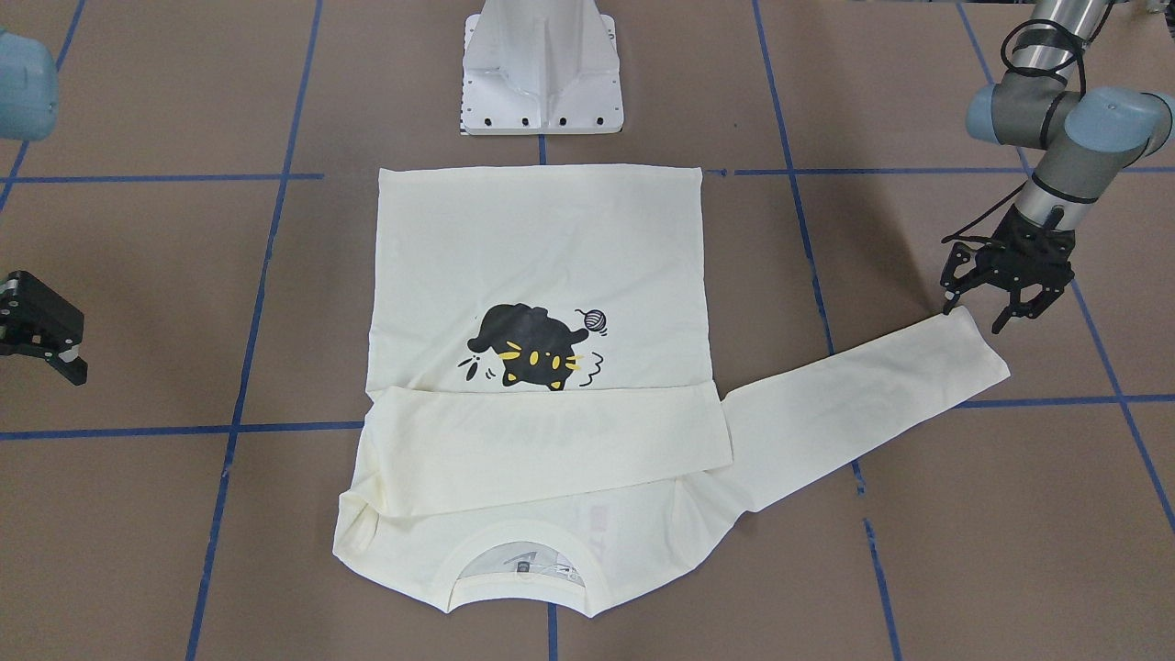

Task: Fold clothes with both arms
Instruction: 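Grasp the cuff of the remaining sleeve with the left gripper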

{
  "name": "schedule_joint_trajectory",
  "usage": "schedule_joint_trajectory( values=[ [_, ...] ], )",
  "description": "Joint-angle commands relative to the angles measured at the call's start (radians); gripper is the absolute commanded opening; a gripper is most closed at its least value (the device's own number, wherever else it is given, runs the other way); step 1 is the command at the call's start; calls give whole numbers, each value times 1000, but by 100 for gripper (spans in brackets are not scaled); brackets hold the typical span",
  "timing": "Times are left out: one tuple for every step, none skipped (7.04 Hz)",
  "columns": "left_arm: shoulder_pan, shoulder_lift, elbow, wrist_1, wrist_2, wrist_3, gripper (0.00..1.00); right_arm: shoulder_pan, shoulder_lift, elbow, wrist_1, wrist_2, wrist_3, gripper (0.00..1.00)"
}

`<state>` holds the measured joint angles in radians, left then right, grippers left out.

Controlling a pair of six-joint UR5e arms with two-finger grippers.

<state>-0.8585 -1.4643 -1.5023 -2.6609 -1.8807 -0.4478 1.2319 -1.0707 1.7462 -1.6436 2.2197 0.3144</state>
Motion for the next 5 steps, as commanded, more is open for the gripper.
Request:
schedule_joint_trajectory(
  values=[
    [1, 1, -1, -2, 0, -2, 72, 0, 0, -1, 1, 0, 0, 100],
    [1, 1, 0, -2, 0, -2, 72, -2, 0, -2, 1, 0, 0, 100],
    [1, 1, -1, -2, 0, -2, 72, -2, 0, -4, 1, -2, 0, 100],
    [3, -1, 0, -2, 0, -2, 72, -2, 0, -4, -1, -2, 0, 100],
    [6, -1, 0, -2, 0, -2, 67, -2, -3, -4, -1, -2, 0, 100]
  ],
)
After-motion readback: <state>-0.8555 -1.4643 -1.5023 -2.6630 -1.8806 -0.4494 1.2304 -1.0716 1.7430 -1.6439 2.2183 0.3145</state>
